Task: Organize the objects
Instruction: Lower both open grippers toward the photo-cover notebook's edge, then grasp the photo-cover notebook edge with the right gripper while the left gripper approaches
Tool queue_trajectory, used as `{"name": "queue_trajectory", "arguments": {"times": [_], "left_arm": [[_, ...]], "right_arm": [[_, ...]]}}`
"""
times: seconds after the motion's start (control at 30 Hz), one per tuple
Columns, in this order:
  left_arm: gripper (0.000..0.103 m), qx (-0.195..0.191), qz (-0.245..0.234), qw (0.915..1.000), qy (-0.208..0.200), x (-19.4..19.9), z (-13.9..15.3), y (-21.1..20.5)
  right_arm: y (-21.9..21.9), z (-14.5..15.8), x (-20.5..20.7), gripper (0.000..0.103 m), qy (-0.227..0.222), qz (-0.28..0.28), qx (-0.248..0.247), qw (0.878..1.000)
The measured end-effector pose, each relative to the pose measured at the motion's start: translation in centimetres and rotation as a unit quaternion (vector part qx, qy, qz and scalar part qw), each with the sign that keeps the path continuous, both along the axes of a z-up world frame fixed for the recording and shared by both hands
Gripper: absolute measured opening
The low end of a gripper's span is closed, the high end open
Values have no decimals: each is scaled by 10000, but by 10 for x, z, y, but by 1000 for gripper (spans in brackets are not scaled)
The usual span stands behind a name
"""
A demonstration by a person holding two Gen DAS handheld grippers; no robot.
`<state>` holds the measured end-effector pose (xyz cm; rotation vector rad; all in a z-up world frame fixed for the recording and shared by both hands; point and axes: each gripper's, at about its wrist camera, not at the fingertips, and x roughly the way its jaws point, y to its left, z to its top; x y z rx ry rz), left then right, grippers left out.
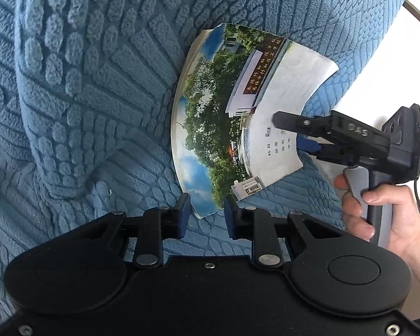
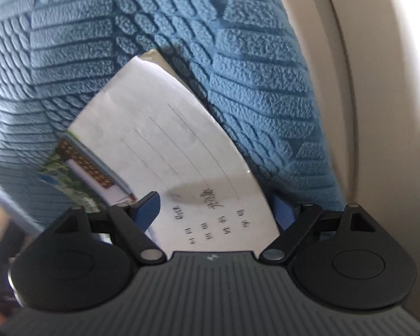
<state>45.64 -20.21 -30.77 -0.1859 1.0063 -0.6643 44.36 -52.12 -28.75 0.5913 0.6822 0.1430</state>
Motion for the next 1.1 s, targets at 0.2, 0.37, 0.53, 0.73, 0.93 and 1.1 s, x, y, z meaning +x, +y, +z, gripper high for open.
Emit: {"name": "queue_trajectory", "arguments": {"times": [0.2,0.37,0.53,0.73,0.93,1.1], "left_arm": [[23,14,11,10000,13,-3,-2,0],[23,39,51,9999,86,-2,-3,1],[22,-93,312,9989,346,0,-3,15],[23,-290,499,9963,632,-6,8,32],[37,-856,1035,9849,1097,-33,33,80],[46,-1780,1470,9562,1798,-61,38,113]], "right_arm": [[-35,-9,-20,87,-101,140,1426,9896],[-50,-8,-42,76,-246,407,2132,9758],[-45,-3,-39,21,165,442,1711,9841],[-19,21,-45,7,210,670,1338,9885],[-3,35,-78,5,395,11,1610,9862],[6,36,-94,5,410,-271,2084,9768]]}}
